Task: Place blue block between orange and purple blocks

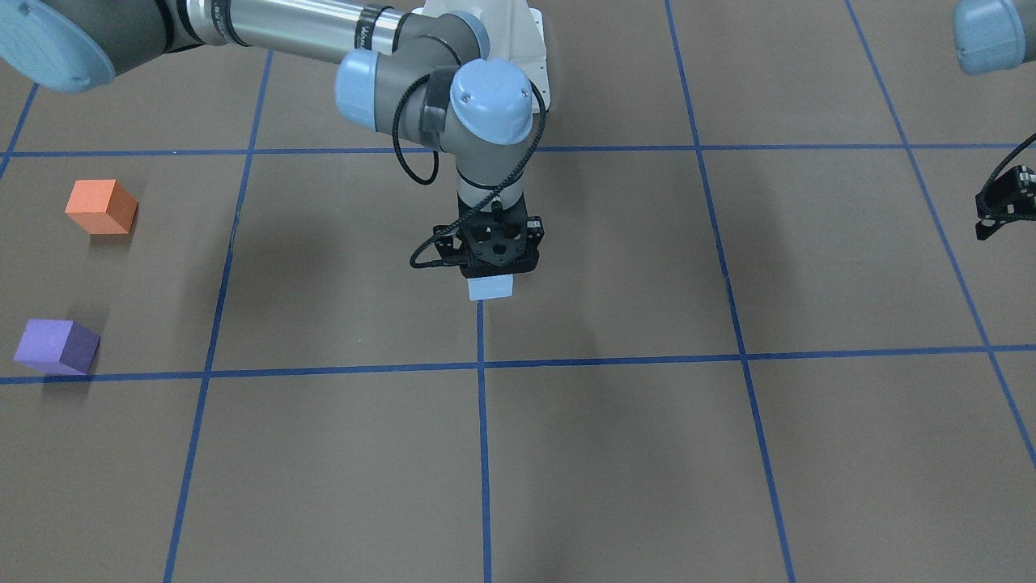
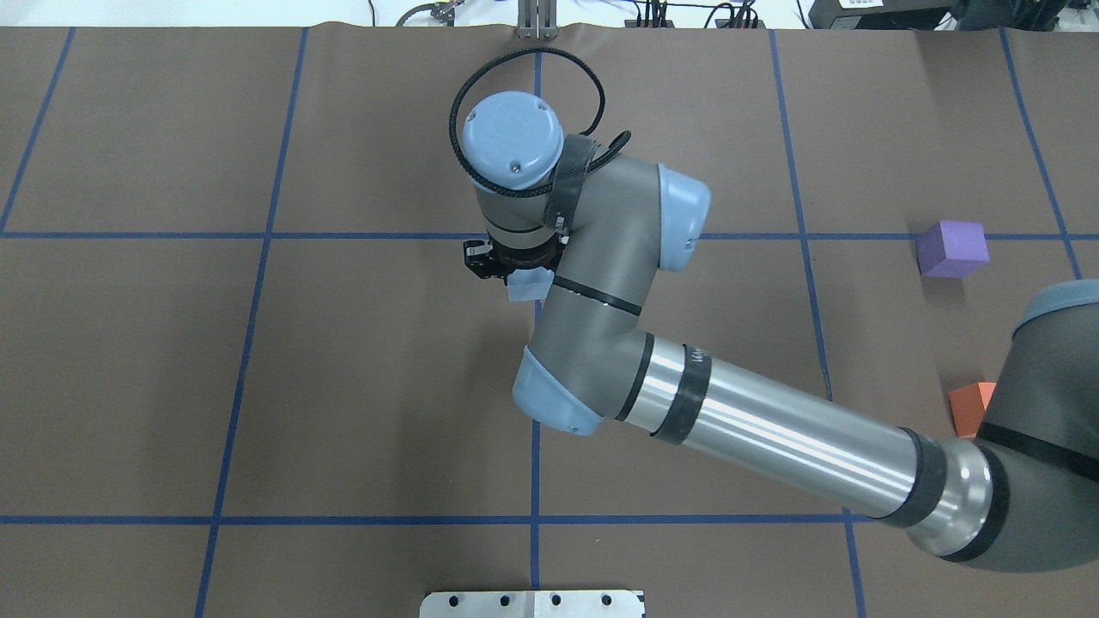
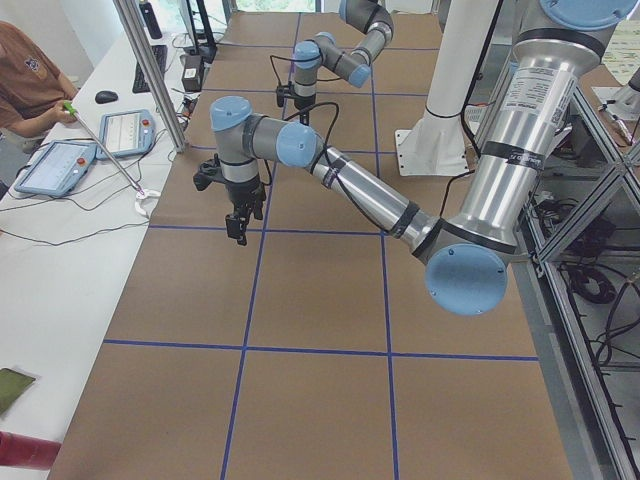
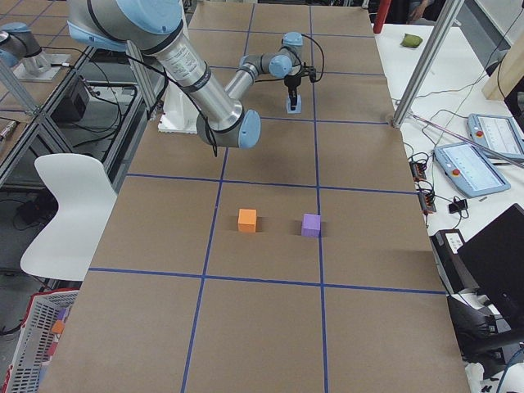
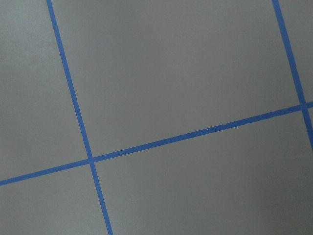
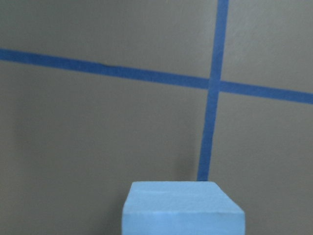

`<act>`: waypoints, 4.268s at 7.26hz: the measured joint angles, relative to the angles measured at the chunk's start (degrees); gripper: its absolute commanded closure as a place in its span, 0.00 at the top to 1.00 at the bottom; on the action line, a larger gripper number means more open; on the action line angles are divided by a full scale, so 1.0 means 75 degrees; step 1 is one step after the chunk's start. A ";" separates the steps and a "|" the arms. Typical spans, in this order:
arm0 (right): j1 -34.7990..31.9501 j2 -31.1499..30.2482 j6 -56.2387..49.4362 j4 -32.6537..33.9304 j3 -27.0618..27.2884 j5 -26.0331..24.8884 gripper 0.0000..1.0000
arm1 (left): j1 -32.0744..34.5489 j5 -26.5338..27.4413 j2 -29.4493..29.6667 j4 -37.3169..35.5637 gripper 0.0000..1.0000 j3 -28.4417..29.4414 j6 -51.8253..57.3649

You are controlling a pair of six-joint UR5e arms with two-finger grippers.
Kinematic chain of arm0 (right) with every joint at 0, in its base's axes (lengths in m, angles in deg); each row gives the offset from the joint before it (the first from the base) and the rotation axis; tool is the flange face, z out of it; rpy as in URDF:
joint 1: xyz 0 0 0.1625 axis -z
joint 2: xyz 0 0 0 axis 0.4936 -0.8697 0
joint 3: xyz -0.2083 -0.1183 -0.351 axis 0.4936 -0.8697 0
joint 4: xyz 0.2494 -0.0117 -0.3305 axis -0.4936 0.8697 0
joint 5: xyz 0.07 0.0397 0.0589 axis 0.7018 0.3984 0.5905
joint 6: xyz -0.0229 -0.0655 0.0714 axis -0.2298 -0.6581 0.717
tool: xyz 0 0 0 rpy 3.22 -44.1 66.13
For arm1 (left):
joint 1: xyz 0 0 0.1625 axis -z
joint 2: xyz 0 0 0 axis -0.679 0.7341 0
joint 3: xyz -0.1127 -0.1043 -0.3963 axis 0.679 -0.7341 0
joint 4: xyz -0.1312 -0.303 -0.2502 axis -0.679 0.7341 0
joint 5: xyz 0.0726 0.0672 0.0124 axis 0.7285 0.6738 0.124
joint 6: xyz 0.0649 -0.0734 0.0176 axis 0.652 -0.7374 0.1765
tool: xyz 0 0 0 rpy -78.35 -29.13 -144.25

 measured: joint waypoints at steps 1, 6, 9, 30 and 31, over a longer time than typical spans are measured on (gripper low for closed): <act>-0.0476 -0.0754 -0.0183 0.0683 0.1432 0.0122 0.00 | -0.0008 -0.0041 0.0002 0.0007 1.00 -0.0014 -0.0001; -0.3848 -0.5466 -0.3746 -0.0089 0.4224 0.2079 0.00 | -0.0064 -0.0114 0.0046 0.0213 1.00 -0.0020 -0.0088; -0.4445 -0.7135 -0.4229 -0.2799 0.2958 0.2743 0.00 | -0.0067 -0.0156 0.0019 0.0337 1.00 0.0071 -0.0155; -0.3211 -0.7183 -0.3631 -0.3648 0.1141 0.2745 0.99 | -0.0080 -0.0146 0.0004 0.0678 1.00 0.0418 -0.0156; -0.3398 -0.7219 -0.3632 -0.3639 0.1381 0.2780 0.99 | -0.0080 -0.0146 0.0004 0.0679 1.00 0.0408 -0.0161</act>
